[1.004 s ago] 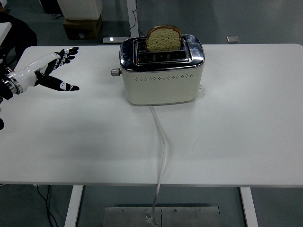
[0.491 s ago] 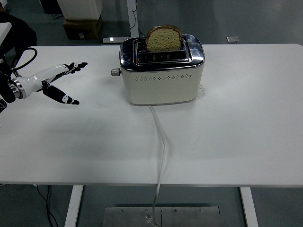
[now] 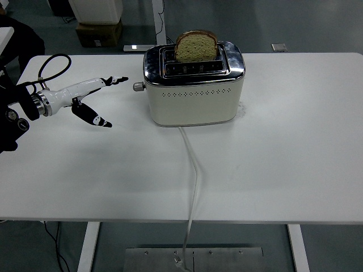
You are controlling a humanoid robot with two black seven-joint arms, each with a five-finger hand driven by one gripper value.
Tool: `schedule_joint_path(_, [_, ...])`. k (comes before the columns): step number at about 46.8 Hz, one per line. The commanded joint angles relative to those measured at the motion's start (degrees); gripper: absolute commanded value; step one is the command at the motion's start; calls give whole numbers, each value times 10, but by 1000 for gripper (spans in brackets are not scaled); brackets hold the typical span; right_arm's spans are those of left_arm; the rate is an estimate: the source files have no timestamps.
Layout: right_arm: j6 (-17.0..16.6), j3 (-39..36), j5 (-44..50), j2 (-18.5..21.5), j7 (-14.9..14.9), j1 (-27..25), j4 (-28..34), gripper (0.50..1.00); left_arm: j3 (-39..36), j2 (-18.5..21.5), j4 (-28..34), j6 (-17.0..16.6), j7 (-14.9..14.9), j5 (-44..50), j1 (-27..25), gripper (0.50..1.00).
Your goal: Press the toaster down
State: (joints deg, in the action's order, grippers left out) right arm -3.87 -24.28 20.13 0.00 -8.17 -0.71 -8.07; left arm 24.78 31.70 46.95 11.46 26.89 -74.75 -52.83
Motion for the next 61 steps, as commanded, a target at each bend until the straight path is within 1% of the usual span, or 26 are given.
schedule_joint_path(1, [0, 0, 0, 0, 0, 0, 0, 1000, -1, -6, 0, 0, 0, -1, -3, 1000])
schedule_joint_path(16, [0, 0, 0, 0, 0, 0, 0, 1000, -12, -18, -1, 0, 0, 0, -7, 1000])
schedule_joint_path(33, [-1, 0, 0, 0, 0, 0, 0, 1000, -13, -21, -2, -3, -1, 1, -1, 1000])
schedule_joint_path(45, [0, 0, 0, 0, 0, 0, 0, 1000, -20, -31, -4, -3, -1, 1, 6, 1000])
schedule_joint_path(50, [0, 0, 0, 0, 1, 0, 1, 1000, -25, -36, -5, -6, -1, 4, 7, 1000])
schedule_joint_path(53, [0, 0, 0, 0, 0, 0, 1, 998, -33, -41, -5, -14, -1, 6, 11, 1000])
schedule_joint_path(61, [0, 0, 0, 0, 0, 0, 0, 998, -38, -43, -5, -16, -1, 6, 12, 1000])
